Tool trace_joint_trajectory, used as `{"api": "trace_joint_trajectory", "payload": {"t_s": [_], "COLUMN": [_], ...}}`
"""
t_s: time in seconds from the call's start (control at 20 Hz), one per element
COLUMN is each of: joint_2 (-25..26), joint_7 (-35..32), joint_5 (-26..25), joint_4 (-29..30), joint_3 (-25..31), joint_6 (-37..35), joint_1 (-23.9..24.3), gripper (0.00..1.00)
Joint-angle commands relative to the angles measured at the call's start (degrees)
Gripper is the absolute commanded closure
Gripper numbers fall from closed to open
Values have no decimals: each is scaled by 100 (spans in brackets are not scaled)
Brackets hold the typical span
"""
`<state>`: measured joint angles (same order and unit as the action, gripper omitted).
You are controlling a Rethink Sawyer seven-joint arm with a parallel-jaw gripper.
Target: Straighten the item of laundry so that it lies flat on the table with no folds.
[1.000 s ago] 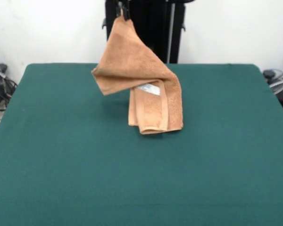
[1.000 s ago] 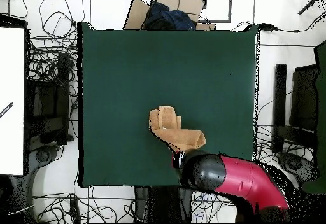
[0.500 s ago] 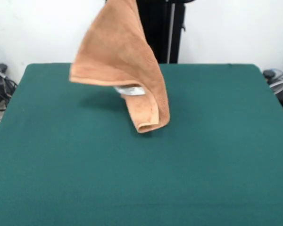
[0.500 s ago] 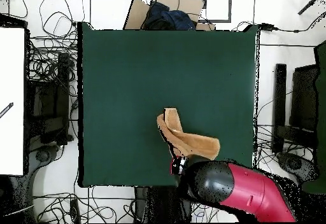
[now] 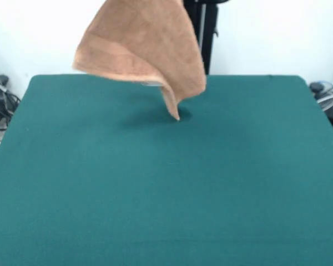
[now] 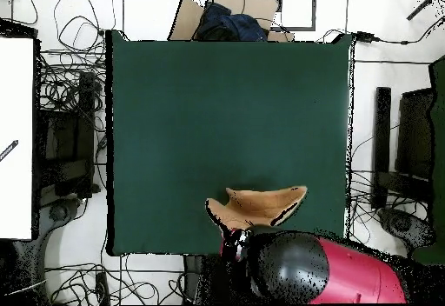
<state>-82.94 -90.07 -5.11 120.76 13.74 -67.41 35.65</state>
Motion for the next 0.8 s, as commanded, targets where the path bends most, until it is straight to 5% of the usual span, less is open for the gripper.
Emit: {"api": "trace_joint_trajectory", "payload": {"t_s": [0.05,0.8], "joint_2": [-240,-668], "joint_7": [782,1178], "joint_5": [380,454], "joint_4": [72,43], "joint_3": [38,-211], "joint_6": [-194,-521], "joint_1": [-109,43], "gripper": [100,100]}}
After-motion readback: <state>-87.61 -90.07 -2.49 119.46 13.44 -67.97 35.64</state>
